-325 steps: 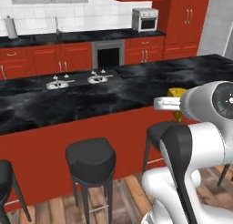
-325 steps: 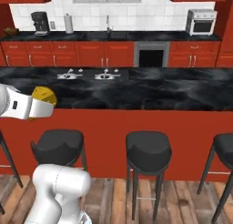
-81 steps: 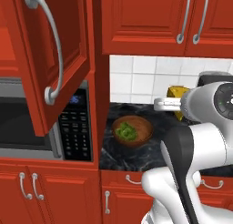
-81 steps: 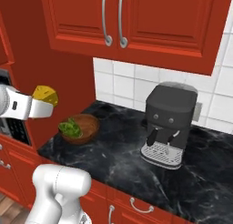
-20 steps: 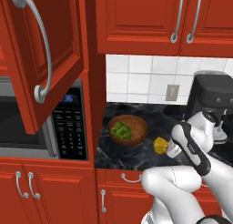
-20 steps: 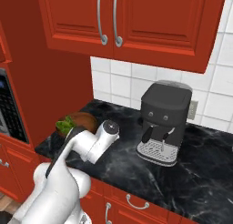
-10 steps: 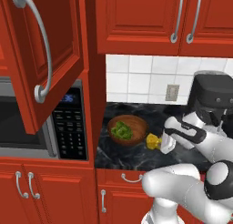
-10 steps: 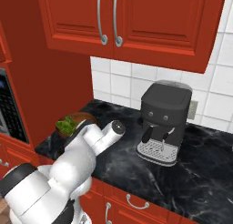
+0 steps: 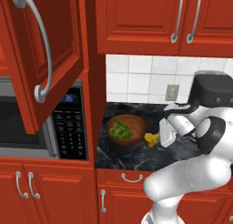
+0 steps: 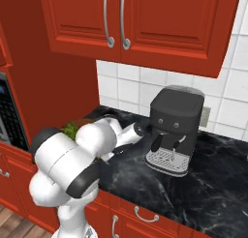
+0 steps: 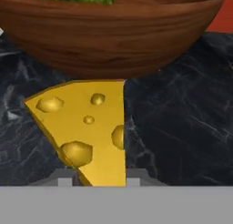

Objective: Pick the cheese from the fridge and the cheese grater from the cabinet and place them next to the salad bowl.

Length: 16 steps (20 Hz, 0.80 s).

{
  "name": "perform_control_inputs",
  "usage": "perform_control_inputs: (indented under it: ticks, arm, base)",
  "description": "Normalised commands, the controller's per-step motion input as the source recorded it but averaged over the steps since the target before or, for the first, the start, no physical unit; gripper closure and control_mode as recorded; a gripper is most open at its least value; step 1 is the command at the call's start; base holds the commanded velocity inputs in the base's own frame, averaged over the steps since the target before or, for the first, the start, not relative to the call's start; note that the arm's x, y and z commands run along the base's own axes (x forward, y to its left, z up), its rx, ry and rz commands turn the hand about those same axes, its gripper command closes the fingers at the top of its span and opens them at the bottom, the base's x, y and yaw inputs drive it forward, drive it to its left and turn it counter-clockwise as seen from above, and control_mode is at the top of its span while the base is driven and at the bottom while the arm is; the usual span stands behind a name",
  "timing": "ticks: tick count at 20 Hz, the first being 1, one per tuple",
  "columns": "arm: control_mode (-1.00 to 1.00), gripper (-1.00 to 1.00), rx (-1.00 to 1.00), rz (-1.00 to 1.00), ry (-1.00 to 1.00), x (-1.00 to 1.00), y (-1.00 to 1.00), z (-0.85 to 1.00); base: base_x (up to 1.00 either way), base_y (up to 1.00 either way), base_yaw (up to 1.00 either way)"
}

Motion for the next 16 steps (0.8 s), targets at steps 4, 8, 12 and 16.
perform_control_inputs:
  ticks: [4,8,12,16]
  arm:
    - [-1.00,-1.00,0.02,0.11,0.00,0.17,0.00,-0.11]
    - [-1.00,-1.00,-0.01,0.03,0.00,0.00,0.00,0.00]
    - [-1.00,-1.00,-0.12,0.03,-0.01,0.00,0.00,0.00]
    - [-1.00,-1.00,-0.14,0.04,0.00,0.00,0.00,0.04]
  base:
    - [0.00,0.00,0.00]
    - [0.00,0.00,0.00]
    - [0.00,0.00,0.00]
    - [0.00,0.00,0.00]
